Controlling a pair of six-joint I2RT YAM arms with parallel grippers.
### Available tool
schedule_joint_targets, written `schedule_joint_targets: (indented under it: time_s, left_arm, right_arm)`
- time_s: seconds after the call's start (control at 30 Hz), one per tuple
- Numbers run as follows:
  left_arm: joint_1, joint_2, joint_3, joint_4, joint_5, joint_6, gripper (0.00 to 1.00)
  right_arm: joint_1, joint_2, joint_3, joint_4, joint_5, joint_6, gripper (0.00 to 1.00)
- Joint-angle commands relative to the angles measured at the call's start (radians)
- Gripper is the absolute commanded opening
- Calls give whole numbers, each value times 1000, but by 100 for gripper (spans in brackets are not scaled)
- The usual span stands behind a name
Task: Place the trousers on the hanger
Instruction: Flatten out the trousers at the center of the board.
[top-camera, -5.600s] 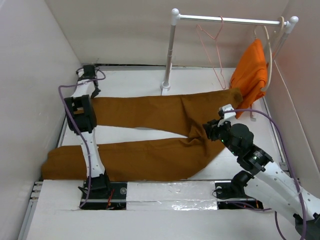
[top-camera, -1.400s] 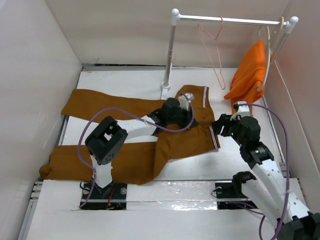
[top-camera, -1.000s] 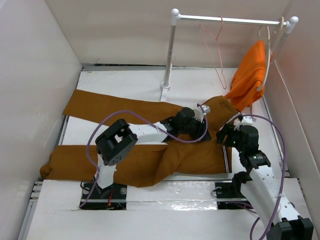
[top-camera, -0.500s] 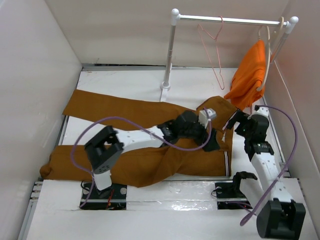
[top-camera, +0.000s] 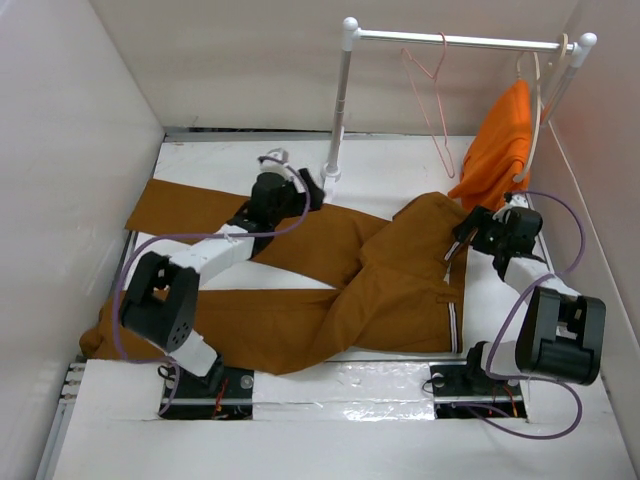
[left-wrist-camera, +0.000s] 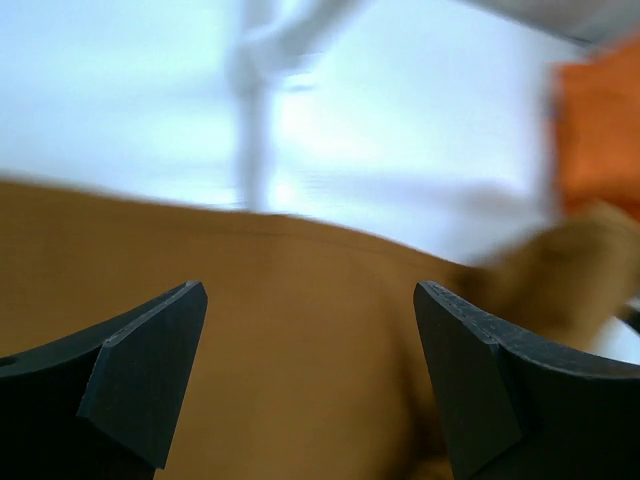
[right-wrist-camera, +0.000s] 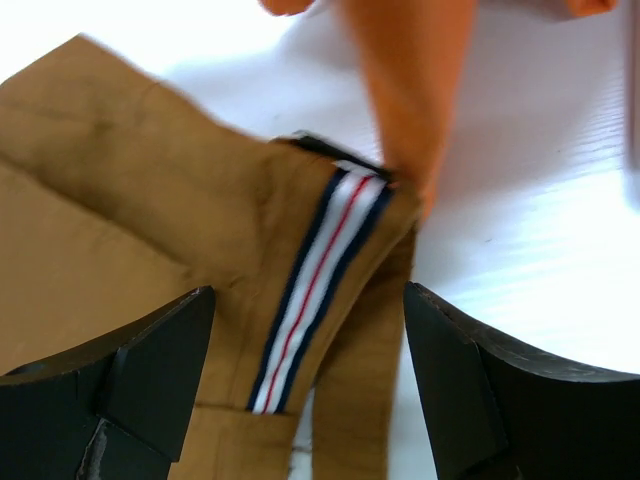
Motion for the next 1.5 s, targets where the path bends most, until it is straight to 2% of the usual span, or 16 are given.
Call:
schedule_joint_targets:
  time_s: [0.0, 0.17, 0.27, 0.3, 0.4, 0.5, 0.67, 0.87, 0.97, 1.0, 1.1, 1.23, 1.27, 1.33, 1.4, 1.47]
  left_arm:
    - [126, 89, -77, 26, -14, -119, 84]
    - [208, 188, -145, 123, 134, -192, 84]
    - [232, 202, -152, 157, 146, -223, 85]
    - [232, 203, -152, 154, 147, -229, 85]
    - [292, 200, -191, 196, 163, -266, 85]
    - [381, 191, -258, 285, 209, -324, 84]
    - [458, 166, -338, 396, 275, -419, 84]
    - [491, 30, -395, 394, 142, -422, 84]
    - [491, -51, -419, 425, 121, -426, 84]
    - [481, -82, -412, 421, 118, -419, 84]
    - [385, -130, -341, 293, 8, -322, 85]
    - [291, -136, -295, 182, -108, -265, 85]
    - [253, -130, -283, 159, -125, -230, 85]
    - [209, -102, -245, 77, -150, -186, 85]
    - [148, -58, -197, -7, -193, -122, 86]
    - [113, -27, -163, -33, -202, -96, 86]
  right_arm:
    - [-34, 43, 23, 121, -54, 29, 82]
    - [-45, 72, 4, 157, -12, 55, 80]
    - [-54, 127, 43, 173, -70, 60, 54]
    - [-54, 139, 53, 173, -72, 64, 31]
    - [-64, 164, 84, 179, -60, 75, 10]
    - [-88, 179, 141, 139, -31, 75, 0]
    - [-99, 190, 267, -3, 136, 64, 0]
    - [-108, 179, 351, -146, 349, 63, 0]
    - [-108, 127, 273, -108, 356, 78, 18]
    - [-108, 112, 252, -94, 342, 81, 38]
    - [-64, 32, 169, -62, 292, 75, 73]
    - [37, -124, 80, -53, 281, 25, 76]
    - [100, -161, 66, -78, 282, 14, 72]
    - [187, -265, 5, -64, 235, -23, 50]
    - [358, -317, -17, -89, 213, -46, 5]
    - [494, -312, -25, -97, 239, -51, 1]
